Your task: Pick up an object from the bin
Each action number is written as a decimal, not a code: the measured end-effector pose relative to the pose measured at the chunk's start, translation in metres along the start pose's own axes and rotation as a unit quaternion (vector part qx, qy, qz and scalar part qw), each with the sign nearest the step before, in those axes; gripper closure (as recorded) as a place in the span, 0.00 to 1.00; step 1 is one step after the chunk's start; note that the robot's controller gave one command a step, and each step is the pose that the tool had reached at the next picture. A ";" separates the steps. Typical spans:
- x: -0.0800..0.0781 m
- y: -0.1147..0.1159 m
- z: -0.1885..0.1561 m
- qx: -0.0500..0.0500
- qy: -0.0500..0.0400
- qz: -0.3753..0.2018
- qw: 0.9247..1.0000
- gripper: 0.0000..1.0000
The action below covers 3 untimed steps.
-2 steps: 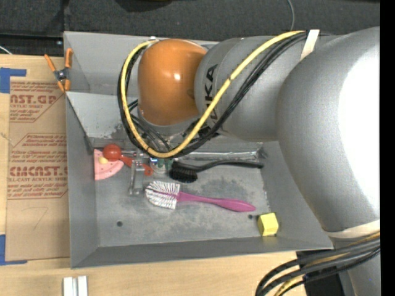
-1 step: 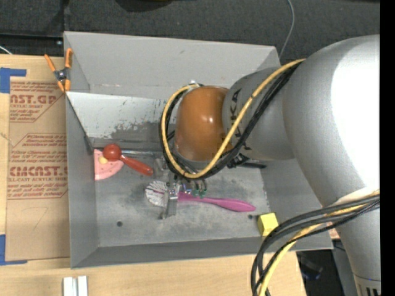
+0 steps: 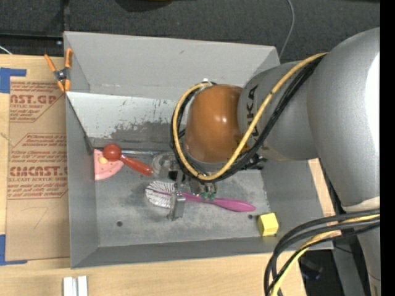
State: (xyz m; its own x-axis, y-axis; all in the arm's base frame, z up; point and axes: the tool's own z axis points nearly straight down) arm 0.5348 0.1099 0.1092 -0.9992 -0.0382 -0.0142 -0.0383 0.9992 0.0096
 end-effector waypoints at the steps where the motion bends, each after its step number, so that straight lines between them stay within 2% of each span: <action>1: 0.004 -0.027 0.009 0.002 0.006 0.010 1.000 0.00; 2: 0.020 -0.025 0.038 -0.001 0.002 0.061 0.998 0.00; 3: 0.011 -0.032 0.038 0.001 0.005 0.010 1.000 1.00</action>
Offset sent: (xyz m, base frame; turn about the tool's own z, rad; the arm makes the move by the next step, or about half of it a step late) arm -0.0187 -0.0262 -0.0392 0.1268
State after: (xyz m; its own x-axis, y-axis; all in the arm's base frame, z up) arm 0.5251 0.0776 0.0705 -0.9998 -0.0188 -0.0046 -0.0188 0.9998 0.0069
